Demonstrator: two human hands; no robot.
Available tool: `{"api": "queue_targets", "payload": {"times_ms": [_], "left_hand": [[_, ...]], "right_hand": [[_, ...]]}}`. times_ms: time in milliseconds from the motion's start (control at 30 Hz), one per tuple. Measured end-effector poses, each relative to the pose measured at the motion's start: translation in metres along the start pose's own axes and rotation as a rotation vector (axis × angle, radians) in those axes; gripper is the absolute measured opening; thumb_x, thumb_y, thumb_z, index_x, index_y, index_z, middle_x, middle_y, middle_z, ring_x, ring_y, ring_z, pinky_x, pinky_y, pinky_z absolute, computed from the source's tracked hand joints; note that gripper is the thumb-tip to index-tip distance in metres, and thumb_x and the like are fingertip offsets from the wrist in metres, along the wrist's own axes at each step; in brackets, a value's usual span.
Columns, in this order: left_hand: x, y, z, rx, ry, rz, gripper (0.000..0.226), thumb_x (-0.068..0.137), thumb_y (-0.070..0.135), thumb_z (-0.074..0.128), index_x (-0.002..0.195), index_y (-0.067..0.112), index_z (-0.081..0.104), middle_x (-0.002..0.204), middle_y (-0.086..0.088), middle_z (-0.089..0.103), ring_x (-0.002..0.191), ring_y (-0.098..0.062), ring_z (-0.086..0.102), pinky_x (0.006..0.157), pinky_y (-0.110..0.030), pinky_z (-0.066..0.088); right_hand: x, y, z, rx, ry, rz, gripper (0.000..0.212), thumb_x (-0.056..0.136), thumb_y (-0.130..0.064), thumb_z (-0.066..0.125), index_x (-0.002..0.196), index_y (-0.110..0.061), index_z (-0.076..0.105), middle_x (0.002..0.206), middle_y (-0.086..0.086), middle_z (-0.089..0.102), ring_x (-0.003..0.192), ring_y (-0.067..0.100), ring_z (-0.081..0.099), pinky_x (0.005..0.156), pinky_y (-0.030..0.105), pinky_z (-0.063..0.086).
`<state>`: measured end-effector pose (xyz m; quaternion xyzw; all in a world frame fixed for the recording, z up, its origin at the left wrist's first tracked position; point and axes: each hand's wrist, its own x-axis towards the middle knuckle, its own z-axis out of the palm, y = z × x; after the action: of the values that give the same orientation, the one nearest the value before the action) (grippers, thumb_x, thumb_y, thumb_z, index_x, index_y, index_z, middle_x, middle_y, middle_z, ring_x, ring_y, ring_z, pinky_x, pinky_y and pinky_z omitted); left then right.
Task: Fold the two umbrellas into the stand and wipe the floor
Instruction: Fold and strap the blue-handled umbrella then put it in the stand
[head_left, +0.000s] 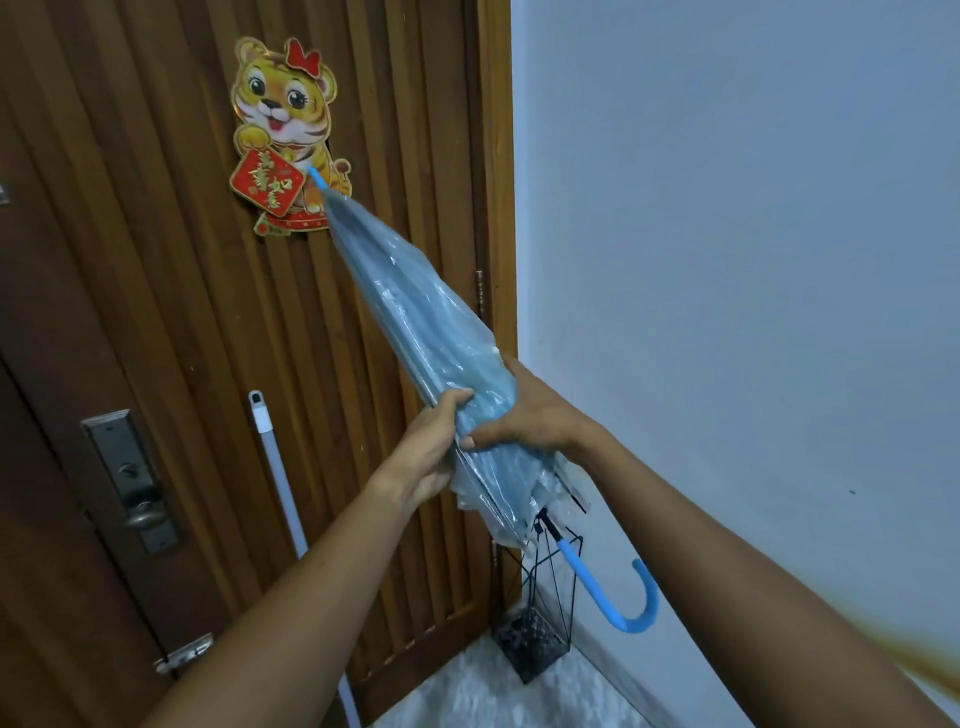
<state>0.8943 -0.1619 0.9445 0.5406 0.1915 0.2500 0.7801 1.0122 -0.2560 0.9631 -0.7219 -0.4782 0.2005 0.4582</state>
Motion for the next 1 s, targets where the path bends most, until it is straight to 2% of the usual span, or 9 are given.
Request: {"api": "queue_targets", "payload": {"times_ms": [67, 167, 233, 333, 433, 567, 667, 867, 1000], "left_hand": [[-0.001, -0.002, -0.003, 0.162, 0.055, 0.067, 0.025, 0.095, 0.034, 0.059, 0.112, 0.018, 0.069, 0.109, -0.009, 0.076, 0.101, -0.021, 0.072, 0.084, -0.035, 0.059], [-0.001, -0.009, -0.014, 0.759, 0.378, 0.149, 0.068, 0.065, 0.074, 0.069, 0.117, 0.031, 0.060, 0.125, 0.001, 0.058, 0.128, -0.024, 0.042, 0.106, -0.043, 0.038], [-0.013, -0.005, -0.020, 1.086, 0.664, 0.412, 0.085, 0.059, 0.067, 0.073, 0.128, 0.028, 0.041, 0.133, -0.003, 0.039, 0.128, -0.026, 0.030, 0.105, -0.044, 0.031], [-0.021, 0.011, -0.033, 1.674, 0.546, 0.847, 0.107, 0.057, 0.058, 0.075, 0.146, 0.024, 0.026, 0.152, -0.010, 0.024, 0.141, -0.031, 0.019, 0.110, -0.052, 0.022], [-0.012, 0.020, -0.049, 2.204, 0.354, 0.734, 0.117, 0.059, 0.055, 0.079, 0.154, 0.021, 0.019, 0.160, -0.012, 0.025, 0.151, -0.034, 0.009, 0.119, -0.058, 0.006], [-0.006, 0.023, -0.052, 2.205, 0.241, 0.640, 0.068, 0.066, 0.043, 0.078, 0.122, 0.019, 0.047, 0.110, -0.006, 0.067, 0.103, -0.030, 0.064, 0.085, -0.042, 0.048], [-0.007, 0.018, -0.052, 2.215, 0.224, 0.654, 0.041, 0.071, 0.039, 0.072, 0.102, 0.019, 0.053, 0.092, -0.004, 0.070, 0.079, -0.030, 0.069, 0.061, -0.034, 0.044], [-0.005, 0.000, -0.042, 2.166, 0.329, 0.480, 0.028, 0.072, 0.027, 0.071, 0.099, 0.019, 0.068, 0.085, -0.003, 0.070, 0.077, -0.027, 0.068, 0.062, -0.032, 0.047], [0.000, -0.005, -0.047, 2.002, 0.384, 0.299, 0.036, 0.073, 0.023, 0.070, 0.107, 0.014, 0.066, 0.100, -0.009, 0.069, 0.094, -0.034, 0.067, 0.073, -0.037, 0.050]], "right_hand": [[0.002, 0.003, 0.005, -0.119, 0.082, -0.028, 0.077, 0.053, -0.028, 0.091, 0.123, -0.024, 0.059, 0.109, -0.002, 0.071, 0.097, 0.019, 0.069, 0.090, 0.044, 0.058], [0.000, 0.007, 0.005, -0.386, 0.206, -0.010, 0.069, 0.060, -0.032, 0.085, 0.121, -0.027, 0.053, 0.097, -0.006, 0.065, 0.086, 0.020, 0.064, 0.073, 0.033, 0.053], [-0.004, 0.009, 0.000, -0.571, 0.280, -0.029, 0.065, 0.063, -0.034, 0.082, 0.117, -0.032, 0.047, 0.092, -0.006, 0.061, 0.081, 0.021, 0.061, 0.065, 0.030, 0.045], [-0.008, 0.011, -0.010, -0.750, 0.242, -0.104, 0.060, 0.065, -0.035, 0.081, 0.115, -0.033, 0.048, 0.091, -0.007, 0.061, 0.080, 0.019, 0.060, 0.065, 0.030, 0.043], [-0.007, 0.010, -0.013, -0.823, 0.107, -0.214, 0.064, 0.065, -0.036, 0.083, 0.119, -0.034, 0.049, 0.097, -0.011, 0.060, 0.087, 0.015, 0.060, 0.072, 0.030, 0.048], [-0.005, 0.008, -0.009, -0.937, 0.064, -0.307, 0.067, 0.067, -0.037, 0.081, 0.123, -0.035, 0.045, 0.102, -0.011, 0.059, 0.097, 0.017, 0.060, 0.086, 0.039, 0.046], [-0.005, 0.005, -0.010, -0.877, -0.042, -0.255, 0.072, 0.065, -0.054, 0.079, 0.125, -0.041, 0.042, 0.106, -0.016, 0.054, 0.101, 0.013, 0.054, 0.095, 0.045, 0.035], [-0.009, -0.010, -0.009, -0.804, 0.108, -0.325, 0.038, 0.090, -0.060, 0.058, 0.110, -0.031, 0.071, 0.129, -0.009, 0.060, 0.125, 0.011, 0.050, 0.115, 0.054, 0.017], [-0.015, -0.012, -0.008, -0.664, 0.264, -0.498, 0.025, 0.094, -0.039, 0.062, 0.092, -0.019, 0.077, 0.110, -0.005, 0.069, 0.103, 0.010, 0.056, 0.096, 0.039, 0.042]]}}
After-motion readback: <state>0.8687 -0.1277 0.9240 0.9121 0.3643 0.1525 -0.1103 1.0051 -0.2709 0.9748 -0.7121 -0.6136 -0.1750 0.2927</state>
